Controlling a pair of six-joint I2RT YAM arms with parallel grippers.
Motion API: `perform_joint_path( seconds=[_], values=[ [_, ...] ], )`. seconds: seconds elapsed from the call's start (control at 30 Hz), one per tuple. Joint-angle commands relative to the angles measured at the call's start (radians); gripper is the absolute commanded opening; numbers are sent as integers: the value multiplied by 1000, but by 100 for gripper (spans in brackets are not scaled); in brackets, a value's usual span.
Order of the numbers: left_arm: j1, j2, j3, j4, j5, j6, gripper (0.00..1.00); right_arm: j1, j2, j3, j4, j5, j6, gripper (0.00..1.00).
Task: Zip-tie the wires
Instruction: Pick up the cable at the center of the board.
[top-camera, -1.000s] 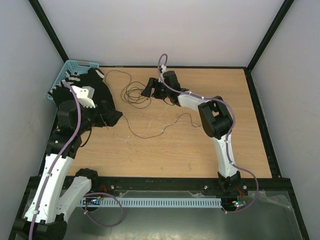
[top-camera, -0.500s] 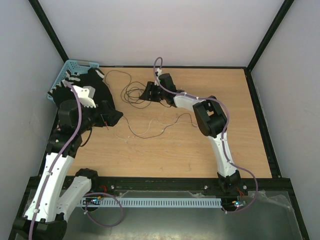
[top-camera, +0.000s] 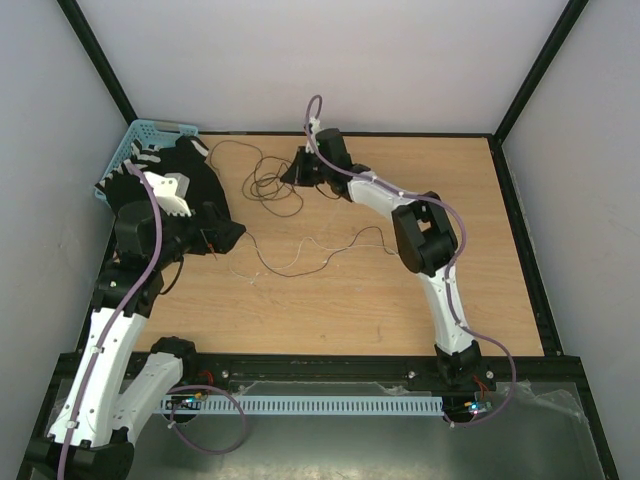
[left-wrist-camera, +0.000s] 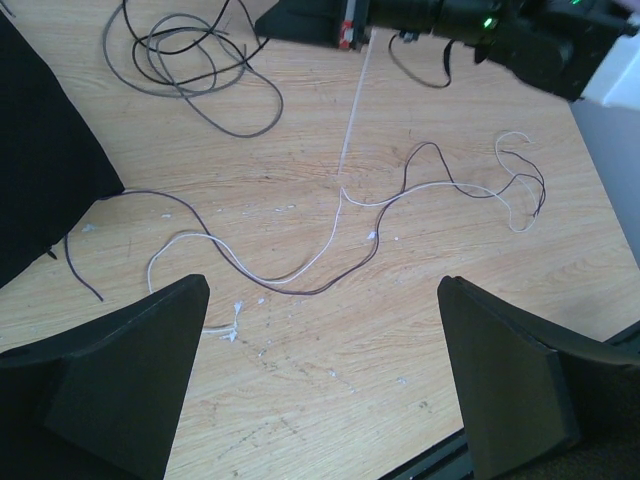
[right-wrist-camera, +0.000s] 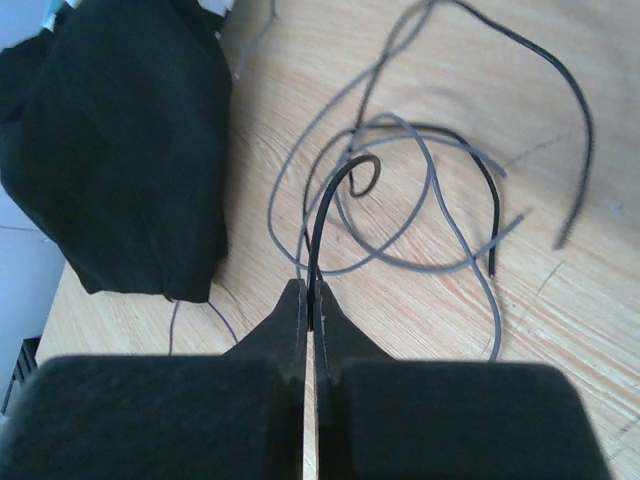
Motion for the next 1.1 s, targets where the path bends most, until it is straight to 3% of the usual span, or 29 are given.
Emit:
perform_joint_path(
  seconds=[0.0,0.27,0.37,0.83,1.07],
  values=[
    [3,-6,0,12,-5,7,99,4,-132,148,-103,18,-110,0],
    [3,-1,18,12,-31,-10,99,1,-207,549,-249,104,-329,0],
    [3,4,38,11,-26,-4,99,-3,-243,625,-259,128,-360,0],
    [5,113,123,48,5,2,99,-49,-534,466,-259,34,-426,0],
    [3,216,107,153,105,-26,99,-73,-564,414,-273,13,-421,0]
  ],
)
